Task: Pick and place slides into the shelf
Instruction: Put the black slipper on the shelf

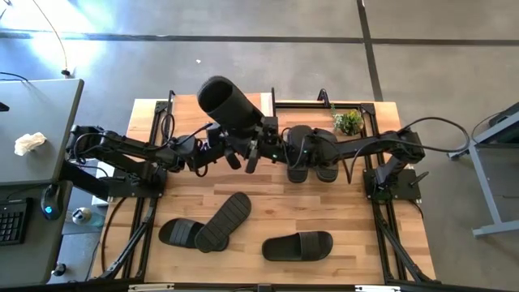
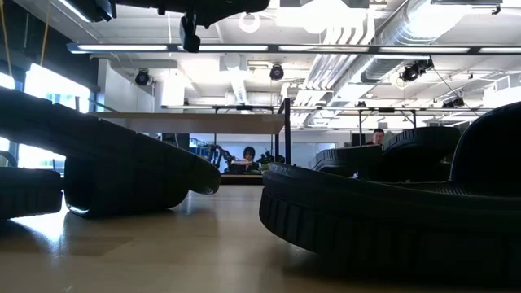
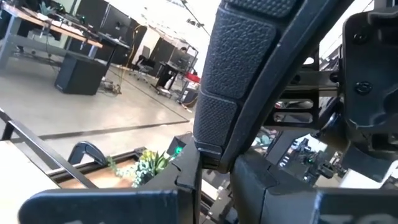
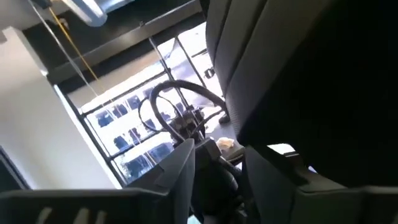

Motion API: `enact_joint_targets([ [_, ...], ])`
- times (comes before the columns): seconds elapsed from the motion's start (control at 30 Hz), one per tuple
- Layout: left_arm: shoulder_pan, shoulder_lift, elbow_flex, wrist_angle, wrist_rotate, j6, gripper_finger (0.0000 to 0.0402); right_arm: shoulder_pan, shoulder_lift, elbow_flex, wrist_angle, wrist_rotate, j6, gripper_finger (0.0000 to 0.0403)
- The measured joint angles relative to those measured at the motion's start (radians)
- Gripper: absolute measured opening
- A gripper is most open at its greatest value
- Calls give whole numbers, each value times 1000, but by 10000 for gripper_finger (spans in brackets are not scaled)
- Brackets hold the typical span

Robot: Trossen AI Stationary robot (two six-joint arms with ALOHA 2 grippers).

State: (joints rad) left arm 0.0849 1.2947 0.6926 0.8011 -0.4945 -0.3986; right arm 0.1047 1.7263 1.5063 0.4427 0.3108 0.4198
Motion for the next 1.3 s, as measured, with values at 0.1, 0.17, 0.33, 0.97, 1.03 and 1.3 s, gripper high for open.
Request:
enact_joint_targets([
  [0.1,0,-16,2,-20,6,-20,41,1,-32,0,-94,-17,-6,135],
  [0.17,1,-44,0,-76,7,-52,40,4,-59,-1,-157,-30,-9,135],
  [0.33,1,-120,1,-215,8,-103,42,28,-134,-1,-278,-37,-80,135],
  [0.97,104,-532,1,-1120,470,-684,44,66,-358,0,-904,-29,-49,135],
  [1.03,156,-544,0,-1169,540,-716,44,66,-361,0,-939,-53,-34,135],
  [1.3,377,-545,0,-1211,851,-751,44,66,-359,0,-1030,-174,32,135],
])
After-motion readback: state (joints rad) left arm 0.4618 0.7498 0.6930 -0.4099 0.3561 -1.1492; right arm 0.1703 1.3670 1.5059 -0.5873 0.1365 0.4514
